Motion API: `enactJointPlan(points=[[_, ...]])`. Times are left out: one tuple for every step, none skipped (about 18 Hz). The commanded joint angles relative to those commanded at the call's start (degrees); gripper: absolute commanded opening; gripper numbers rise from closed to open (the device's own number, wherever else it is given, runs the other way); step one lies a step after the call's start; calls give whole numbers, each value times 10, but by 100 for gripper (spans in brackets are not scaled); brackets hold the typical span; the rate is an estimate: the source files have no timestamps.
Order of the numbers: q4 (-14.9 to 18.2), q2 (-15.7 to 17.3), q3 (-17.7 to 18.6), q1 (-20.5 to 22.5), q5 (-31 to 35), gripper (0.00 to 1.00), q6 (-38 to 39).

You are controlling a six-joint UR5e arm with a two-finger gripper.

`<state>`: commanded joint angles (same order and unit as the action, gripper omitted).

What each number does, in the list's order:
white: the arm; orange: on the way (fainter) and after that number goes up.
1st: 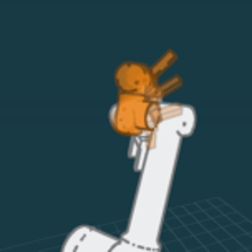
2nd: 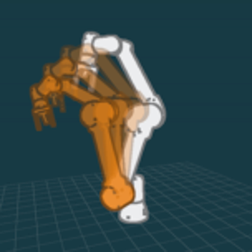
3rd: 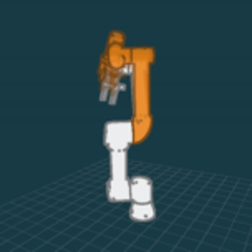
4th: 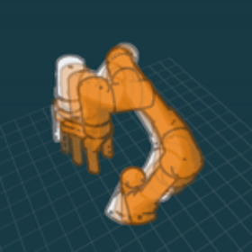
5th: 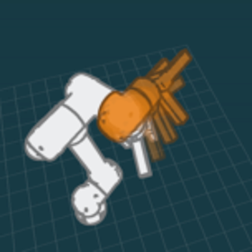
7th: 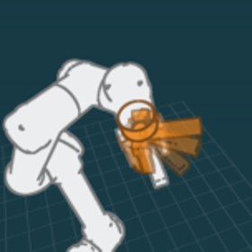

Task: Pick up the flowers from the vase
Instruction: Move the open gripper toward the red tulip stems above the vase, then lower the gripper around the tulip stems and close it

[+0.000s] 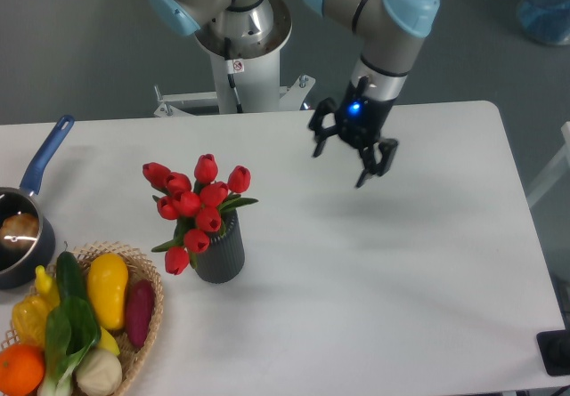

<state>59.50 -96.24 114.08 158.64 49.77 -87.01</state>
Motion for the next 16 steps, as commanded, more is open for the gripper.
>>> enactJointPlan(points=[[0, -1, 0, -1, -26, 100, -1], [-1, -4, -1, 0, -55, 100, -1], [-1, -7, 0, 0, -83, 100, -1], [-1, -11, 0, -2, -112, 100, 0], [0, -17, 0, -7, -138, 100, 0], [-1, -22, 0, -11, -161, 100, 0], [-1, -25, 0, -14, -179, 100, 0], [-1, -28, 0, -22, -193, 100, 0], [-1, -33, -1, -32, -197, 100, 0], [-1, -37, -1, -39, -198, 100, 0], [-2, -40, -2, -45, -200, 100, 0], [-2, -41, -2, -50, -205, 100, 0], [-2, -45, -2, -54, -215, 100, 0], [-2, -47, -2, -56, -230, 100, 1], [-2, -49, -2, -61, -248, 100, 1], [-2, -51, -2, -66, -259, 100, 1]])
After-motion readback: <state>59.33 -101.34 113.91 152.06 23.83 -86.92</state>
